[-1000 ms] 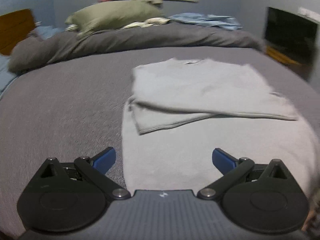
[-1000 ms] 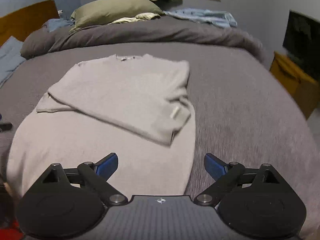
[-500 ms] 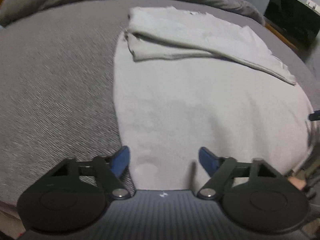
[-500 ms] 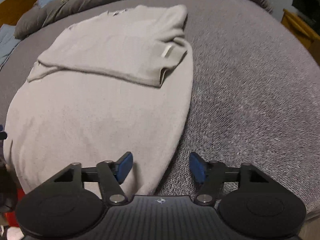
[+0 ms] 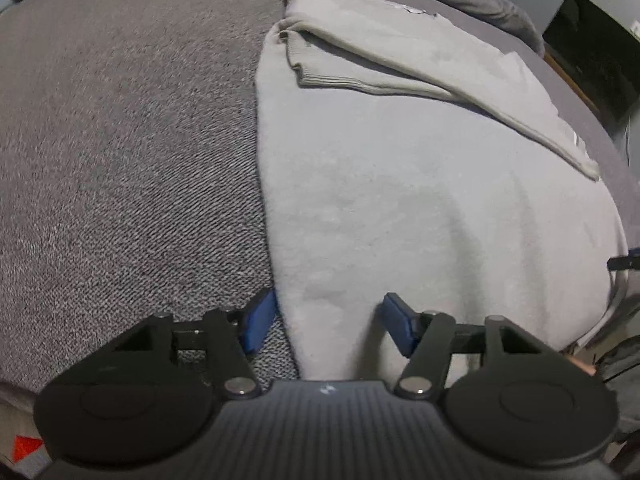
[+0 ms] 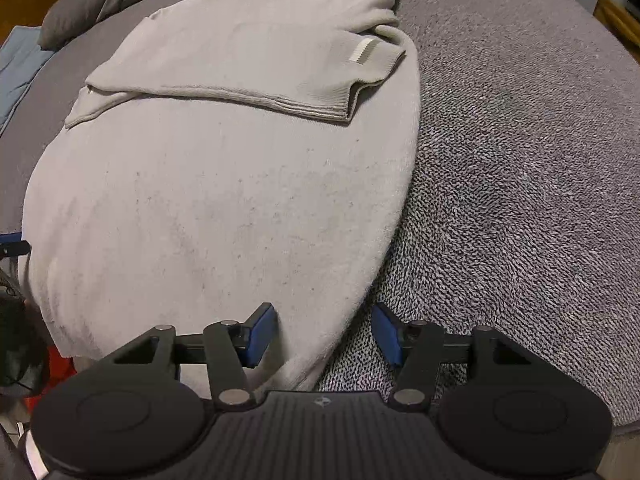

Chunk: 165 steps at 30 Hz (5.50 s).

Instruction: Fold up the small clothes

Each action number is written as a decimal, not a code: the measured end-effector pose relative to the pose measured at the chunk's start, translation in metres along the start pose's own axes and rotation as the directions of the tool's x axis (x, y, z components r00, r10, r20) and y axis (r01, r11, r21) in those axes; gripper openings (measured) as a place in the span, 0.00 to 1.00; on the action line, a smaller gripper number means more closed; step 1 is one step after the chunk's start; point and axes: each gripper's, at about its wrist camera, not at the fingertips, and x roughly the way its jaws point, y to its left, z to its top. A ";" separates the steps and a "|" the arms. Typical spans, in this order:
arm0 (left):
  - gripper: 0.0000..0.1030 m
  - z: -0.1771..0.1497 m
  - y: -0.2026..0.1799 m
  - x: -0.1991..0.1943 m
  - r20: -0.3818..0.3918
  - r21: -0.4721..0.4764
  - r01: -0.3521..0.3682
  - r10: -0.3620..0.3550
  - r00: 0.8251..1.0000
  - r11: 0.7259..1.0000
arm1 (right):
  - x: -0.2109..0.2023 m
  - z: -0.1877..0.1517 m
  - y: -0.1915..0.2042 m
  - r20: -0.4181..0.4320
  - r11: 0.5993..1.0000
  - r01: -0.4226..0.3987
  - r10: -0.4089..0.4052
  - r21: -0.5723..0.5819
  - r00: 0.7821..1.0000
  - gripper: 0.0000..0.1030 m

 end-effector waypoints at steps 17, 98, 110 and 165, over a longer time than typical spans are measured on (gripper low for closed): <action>0.52 -0.013 0.014 -0.012 -0.036 -0.109 0.197 -0.202 0.979 0.974 | 0.004 0.004 -0.011 -0.035 0.996 -0.060 0.063 0.061 0.997 0.54; 0.00 0.166 0.047 -0.019 0.384 -0.197 0.281 -0.189 0.904 0.939 | -0.090 0.128 -0.045 0.447 0.931 -0.250 0.110 0.266 0.888 0.07; 0.14 0.150 0.043 0.008 0.290 -0.208 0.240 -0.175 0.941 0.948 | -0.058 0.114 -0.045 0.304 0.958 -0.147 0.068 0.245 0.950 0.36; 0.56 0.101 0.050 0.043 0.056 -0.257 0.369 -0.367 0.928 0.893 | -0.014 0.091 -0.022 0.011 0.950 -0.249 0.251 0.191 0.968 0.53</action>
